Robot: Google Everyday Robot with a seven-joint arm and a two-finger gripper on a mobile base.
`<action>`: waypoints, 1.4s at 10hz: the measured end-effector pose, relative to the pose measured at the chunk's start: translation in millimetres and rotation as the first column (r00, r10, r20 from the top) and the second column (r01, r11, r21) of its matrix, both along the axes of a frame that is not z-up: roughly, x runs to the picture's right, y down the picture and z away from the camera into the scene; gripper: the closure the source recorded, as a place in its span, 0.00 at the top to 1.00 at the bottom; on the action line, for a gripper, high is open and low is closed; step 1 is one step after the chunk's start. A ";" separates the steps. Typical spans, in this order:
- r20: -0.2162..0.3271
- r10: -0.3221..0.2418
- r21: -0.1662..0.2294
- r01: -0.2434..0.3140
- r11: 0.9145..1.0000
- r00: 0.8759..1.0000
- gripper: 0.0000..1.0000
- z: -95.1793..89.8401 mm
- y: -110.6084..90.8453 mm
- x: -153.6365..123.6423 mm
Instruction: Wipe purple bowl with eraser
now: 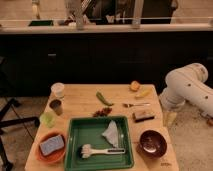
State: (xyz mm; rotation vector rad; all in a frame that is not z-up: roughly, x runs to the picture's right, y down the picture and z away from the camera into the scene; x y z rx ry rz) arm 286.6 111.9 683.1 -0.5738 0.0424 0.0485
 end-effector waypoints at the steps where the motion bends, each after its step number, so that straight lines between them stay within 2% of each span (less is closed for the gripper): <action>1: 0.000 0.000 0.000 0.000 1.000 1.000 0.80 0.0 -0.1 -0.1; 3: 0.017 0.001 0.019 -0.001 1.000 1.000 0.80 5.4 -0.9 3.1; 6: 0.100 0.003 0.079 -0.011 0.997 0.995 0.80 28.9 -0.7 22.9; 9: 0.182 -0.005 0.130 -0.019 0.991 0.983 0.80 54.8 5.8 26.8; 11: 0.221 -0.051 0.119 0.025 0.993 0.974 0.80 75.8 12.9 12.5; 14: 0.222 -0.055 0.117 0.030 0.993 0.974 0.80 76.8 13.1 11.7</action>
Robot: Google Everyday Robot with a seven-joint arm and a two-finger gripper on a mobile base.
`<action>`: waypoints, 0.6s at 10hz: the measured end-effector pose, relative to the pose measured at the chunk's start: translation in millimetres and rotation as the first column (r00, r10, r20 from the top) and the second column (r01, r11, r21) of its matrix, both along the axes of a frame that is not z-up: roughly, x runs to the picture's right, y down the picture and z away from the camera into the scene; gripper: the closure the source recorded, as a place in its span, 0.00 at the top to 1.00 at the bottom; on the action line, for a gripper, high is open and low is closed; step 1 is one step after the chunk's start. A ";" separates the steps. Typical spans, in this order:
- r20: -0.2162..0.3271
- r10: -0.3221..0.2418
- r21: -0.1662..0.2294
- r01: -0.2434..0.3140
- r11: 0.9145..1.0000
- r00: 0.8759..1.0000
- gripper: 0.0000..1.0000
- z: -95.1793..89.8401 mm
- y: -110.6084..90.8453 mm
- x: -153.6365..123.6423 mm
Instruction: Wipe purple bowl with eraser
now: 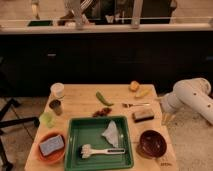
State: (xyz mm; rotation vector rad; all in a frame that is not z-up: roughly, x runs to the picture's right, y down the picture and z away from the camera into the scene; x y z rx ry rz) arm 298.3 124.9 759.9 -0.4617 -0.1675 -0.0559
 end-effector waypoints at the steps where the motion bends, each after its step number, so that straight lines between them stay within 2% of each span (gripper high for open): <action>1: 0.003 0.004 0.001 -0.004 1.000 1.000 0.80 -0.5 -0.1 -0.9; 4: 0.008 0.063 0.035 -0.063 0.997 0.998 0.80 -6.4 7.3 13.8; 6: 0.043 0.085 0.041 -0.087 0.995 0.995 0.80 9.9 12.3 10.7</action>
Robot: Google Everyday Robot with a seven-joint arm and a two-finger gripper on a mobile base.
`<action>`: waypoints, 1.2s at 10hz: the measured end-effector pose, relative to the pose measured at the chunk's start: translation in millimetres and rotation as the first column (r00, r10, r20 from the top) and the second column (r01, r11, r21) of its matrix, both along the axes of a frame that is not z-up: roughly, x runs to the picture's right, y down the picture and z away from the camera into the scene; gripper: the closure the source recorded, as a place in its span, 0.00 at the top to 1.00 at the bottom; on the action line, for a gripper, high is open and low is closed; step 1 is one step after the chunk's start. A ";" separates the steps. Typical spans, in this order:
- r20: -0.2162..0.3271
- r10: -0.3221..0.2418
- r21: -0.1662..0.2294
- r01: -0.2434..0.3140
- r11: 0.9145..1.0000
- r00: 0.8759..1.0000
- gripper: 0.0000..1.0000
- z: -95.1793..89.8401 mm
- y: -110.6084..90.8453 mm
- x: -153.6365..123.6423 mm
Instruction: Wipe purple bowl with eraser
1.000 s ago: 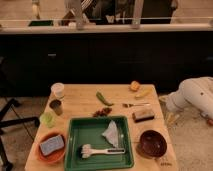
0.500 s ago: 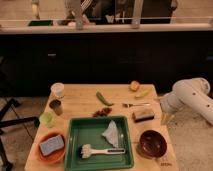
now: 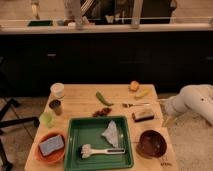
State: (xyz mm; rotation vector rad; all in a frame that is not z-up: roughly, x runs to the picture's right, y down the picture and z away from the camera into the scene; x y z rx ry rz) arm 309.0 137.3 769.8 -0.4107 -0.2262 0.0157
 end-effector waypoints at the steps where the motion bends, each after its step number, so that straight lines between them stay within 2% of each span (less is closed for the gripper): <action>1: 0.015 0.006 0.002 -0.006 1.000 1.000 0.80 6.7 -0.5 -2.8; 5: 0.063 0.006 -0.012 -0.006 1.000 0.998 0.80 34.5 -0.6 -14.4; 9: 0.102 -0.018 -0.098 0.028 0.995 0.995 0.80 83.5 15.6 -31.6; 12: 0.114 -0.038 -0.159 0.056 0.986 0.993 0.79 104.2 24.7 -36.4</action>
